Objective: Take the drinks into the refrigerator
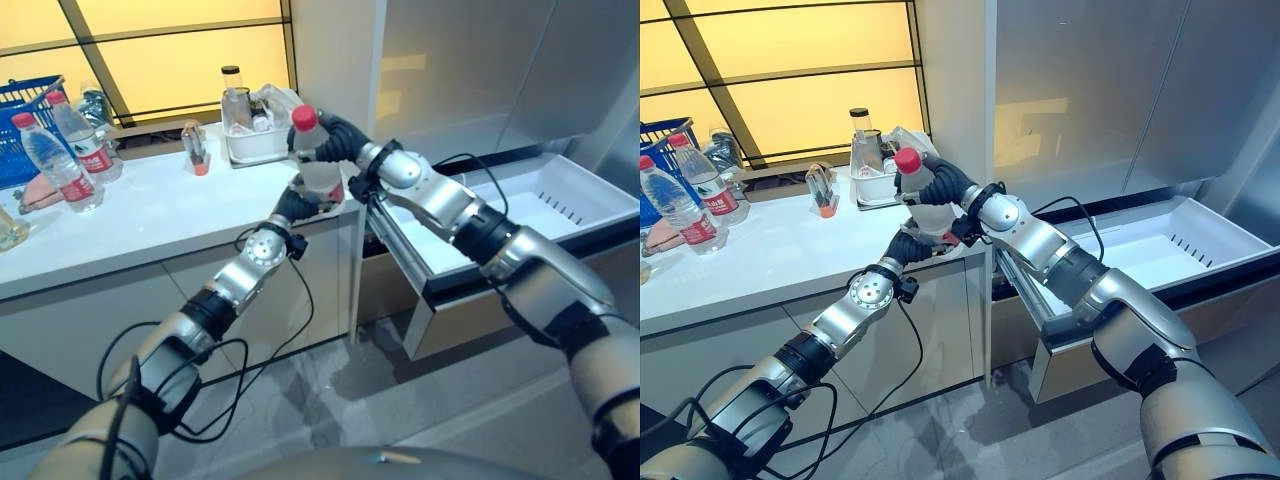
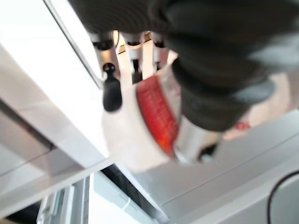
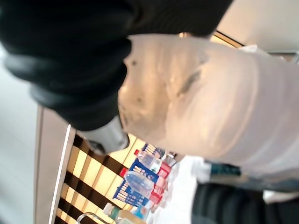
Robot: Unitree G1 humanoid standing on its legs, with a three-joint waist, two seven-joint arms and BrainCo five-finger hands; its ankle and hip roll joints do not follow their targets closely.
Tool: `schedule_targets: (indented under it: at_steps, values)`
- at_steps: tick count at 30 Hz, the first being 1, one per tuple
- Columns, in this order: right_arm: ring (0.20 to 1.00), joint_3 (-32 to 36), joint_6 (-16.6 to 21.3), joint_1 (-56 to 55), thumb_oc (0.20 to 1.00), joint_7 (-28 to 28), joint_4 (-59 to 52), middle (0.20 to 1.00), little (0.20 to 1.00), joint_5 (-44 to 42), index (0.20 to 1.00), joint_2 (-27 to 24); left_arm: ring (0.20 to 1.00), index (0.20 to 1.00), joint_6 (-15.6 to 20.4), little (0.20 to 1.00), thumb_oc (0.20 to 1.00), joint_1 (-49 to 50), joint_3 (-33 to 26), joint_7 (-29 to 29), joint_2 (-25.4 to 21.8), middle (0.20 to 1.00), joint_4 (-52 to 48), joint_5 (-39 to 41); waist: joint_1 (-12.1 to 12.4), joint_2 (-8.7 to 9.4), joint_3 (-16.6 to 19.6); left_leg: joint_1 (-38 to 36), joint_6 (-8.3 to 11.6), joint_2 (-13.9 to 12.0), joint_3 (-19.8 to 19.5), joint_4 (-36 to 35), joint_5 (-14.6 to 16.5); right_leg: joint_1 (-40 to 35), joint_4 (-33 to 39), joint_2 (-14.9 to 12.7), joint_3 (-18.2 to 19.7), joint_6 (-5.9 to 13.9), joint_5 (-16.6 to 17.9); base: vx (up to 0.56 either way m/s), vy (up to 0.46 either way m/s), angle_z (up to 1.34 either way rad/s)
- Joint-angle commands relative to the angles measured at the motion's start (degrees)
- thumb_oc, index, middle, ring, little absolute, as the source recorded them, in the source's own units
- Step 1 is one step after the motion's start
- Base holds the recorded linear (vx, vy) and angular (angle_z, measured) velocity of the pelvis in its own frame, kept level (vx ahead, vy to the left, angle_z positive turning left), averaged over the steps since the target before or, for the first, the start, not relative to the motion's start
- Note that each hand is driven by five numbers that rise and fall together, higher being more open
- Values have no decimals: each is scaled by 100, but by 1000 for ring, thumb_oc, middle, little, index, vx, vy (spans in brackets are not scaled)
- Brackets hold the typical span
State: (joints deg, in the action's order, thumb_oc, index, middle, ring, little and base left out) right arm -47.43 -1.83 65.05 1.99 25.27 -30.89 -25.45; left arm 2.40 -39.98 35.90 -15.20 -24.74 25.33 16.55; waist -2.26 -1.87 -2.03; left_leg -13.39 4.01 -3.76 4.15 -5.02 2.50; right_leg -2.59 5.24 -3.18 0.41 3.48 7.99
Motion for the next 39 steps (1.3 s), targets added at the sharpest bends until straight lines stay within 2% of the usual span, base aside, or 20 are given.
schedule_targets:
  at_steps: [1, 5, 10, 13, 21, 23, 25, 31, 39]
  values:
    - [200, 374, 339, 364, 200, -95, 246, 200, 200, -29, 200, 240, 1000, 1000, 524, 1000, 1000, -1618, -5, -159, 190, 1000, 207, -167, 86, 23, 163, 318, -133, 137, -304, 208, 140, -446, -540, -215, -235, 270, -1071, 0, 0, 0]
    - [200, 502, 381, 293, 200, -167, 63, 200, 200, -80, 200, 178, 1000, 1000, 528, 1000, 1000, -1429, -51, -136, 228, 1000, 119, -69, 87, 41, 152, 333, -134, 132, -308, 212, 137, -436, -526, -217, -229, 270, -1062, 0, 0, 0]
    - [200, 747, 454, 216, 200, -261, -150, 200, 200, -129, 200, 10, 1000, 1000, 564, 1000, 1000, -740, -204, 10, 347, 1000, -208, 337, 128, 93, 118, 379, -139, 140, -302, 216, 125, -401, -488, -207, -231, 260, -1033, 0, 0, 0]
    - [200, 919, 487, 113, 200, -324, -338, 200, 200, -140, 200, -255, 1000, 1000, 539, 1000, 1000, -193, -331, 119, 394, 1000, -425, 490, 150, 138, 77, 422, -146, 143, -303, 231, 117, -373, -475, -207, -239, 259, -1011, 0, 0, 0]
    - [200, 1484, 468, -504, 200, -305, -627, 200, 200, -188, 200, -1322, 1000, 1000, 455, 1000, 1000, 1138, -754, 538, 142, 1000, -1227, 701, 208, 261, 10, 553, -153, 160, -288, 246, 98, -237, -461, -217, -204, 283, -946, -12, 0, 1]
    - [200, 1514, 469, -562, 200, -288, -653, 200, 200, -196, 200, -1379, 1000, 1000, 444, 1000, 1000, 1253, -781, 584, 113, 1000, -1328, 725, 217, 272, 13, 562, -154, 159, -286, 248, 100, -225, -459, -217, -202, 285, -942, 0, 0, 0]
    - [200, 1795, 526, -832, 200, -321, -655, 200, 200, -224, 200, -1622, 1000, 1000, 433, 1000, 1000, 1844, -1027, 693, 25, 1000, -1643, 758, 260, 311, -2, 576, -171, 173, -283, 253, 109, -222, -422, -220, -204, 296, -911, -7, -1, -2]
    - [200, 2512, 642, -1633, 200, -295, -991, 200, 200, -123, 200, -2156, 1000, 1000, 397, 1000, 1000, 2724, -1465, 980, -169, 1000, -2122, 612, 278, 343, -42, 596, -204, 200, -267, 268, 144, -216, -403, -240, -190, 317, -905, 0, 0, 0]
    - [200, 3283, 609, -2763, 200, -265, -713, 200, 200, 127, 200, -2377, 1000, 1000, 358, 1000, 1000, 3435, -1875, 1188, -64, 1000, -2059, 684, 278, 407, -103, 637, -228, 245, -267, 288, 168, -234, -347, -273, -184, 328, -910, 0, 0, 0]
